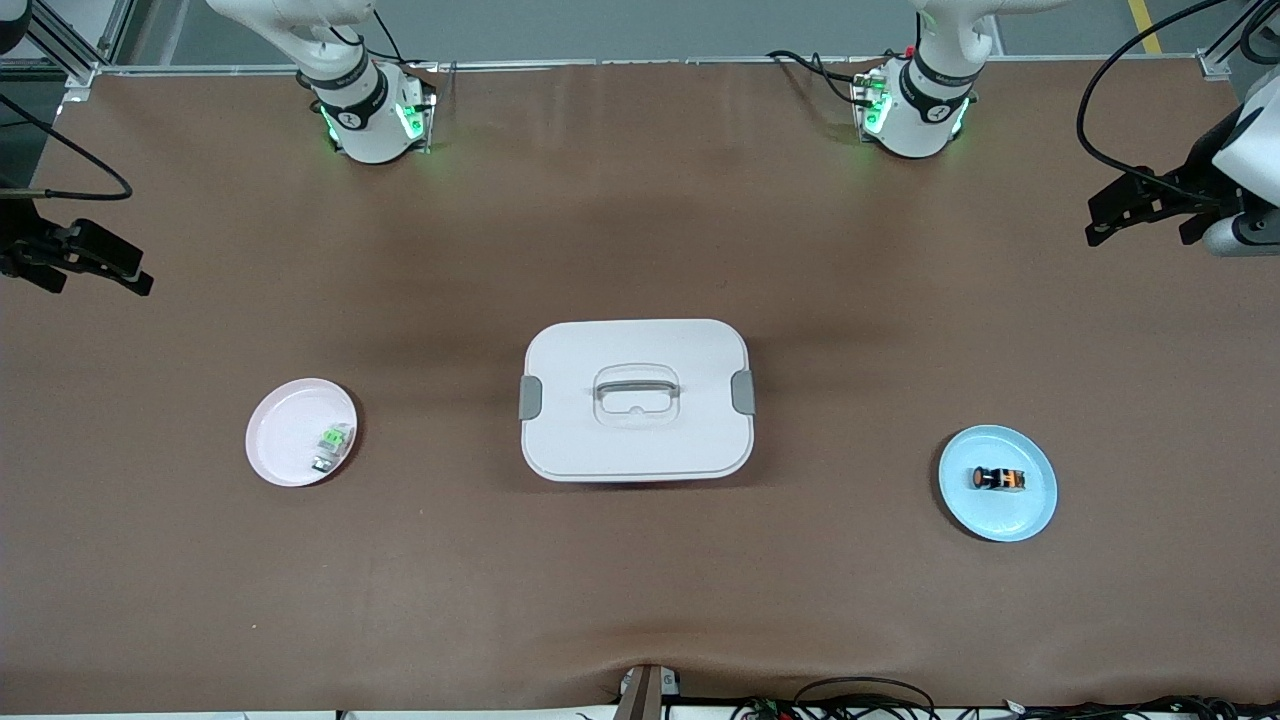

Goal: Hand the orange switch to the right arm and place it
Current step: 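Lower the left gripper toward the orange switch on the blue plate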

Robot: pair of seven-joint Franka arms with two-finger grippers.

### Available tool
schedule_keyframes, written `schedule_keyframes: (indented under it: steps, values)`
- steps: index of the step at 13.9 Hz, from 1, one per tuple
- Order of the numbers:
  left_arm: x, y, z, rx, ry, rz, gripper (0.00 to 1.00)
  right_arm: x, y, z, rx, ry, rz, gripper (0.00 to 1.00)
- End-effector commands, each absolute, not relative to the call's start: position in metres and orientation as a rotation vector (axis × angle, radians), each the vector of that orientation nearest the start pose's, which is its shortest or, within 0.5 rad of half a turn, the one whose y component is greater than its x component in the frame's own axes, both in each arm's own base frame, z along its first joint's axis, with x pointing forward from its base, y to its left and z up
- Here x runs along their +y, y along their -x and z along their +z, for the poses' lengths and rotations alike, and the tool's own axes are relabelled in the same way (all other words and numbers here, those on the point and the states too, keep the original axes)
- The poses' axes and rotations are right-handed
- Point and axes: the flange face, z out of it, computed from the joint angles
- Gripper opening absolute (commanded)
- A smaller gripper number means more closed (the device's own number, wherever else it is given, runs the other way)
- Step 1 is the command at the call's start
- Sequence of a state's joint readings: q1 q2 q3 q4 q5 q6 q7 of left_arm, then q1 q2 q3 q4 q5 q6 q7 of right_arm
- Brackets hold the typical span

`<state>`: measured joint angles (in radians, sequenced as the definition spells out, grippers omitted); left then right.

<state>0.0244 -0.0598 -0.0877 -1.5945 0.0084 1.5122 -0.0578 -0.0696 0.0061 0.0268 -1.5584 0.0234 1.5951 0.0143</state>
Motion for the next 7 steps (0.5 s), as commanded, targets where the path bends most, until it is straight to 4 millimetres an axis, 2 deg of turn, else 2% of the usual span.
schedule_keyframes:
  steps: [1,5,7]
  values:
    - [-0.034,-0.531,0.643,0.006,3.128,0.047,1.0,-0.024,-0.552,0.633,0.082,3.117,-0.065,1.0]
    - [-0.025,-0.546,0.622,-0.005,3.125,0.097,1.0,-0.024,-0.552,0.633,0.082,3.117,-0.068,1.0]
    - [-0.02,-0.564,0.604,-0.009,3.098,0.135,1.0,-0.024,-0.552,0.633,0.084,3.117,-0.068,1.0]
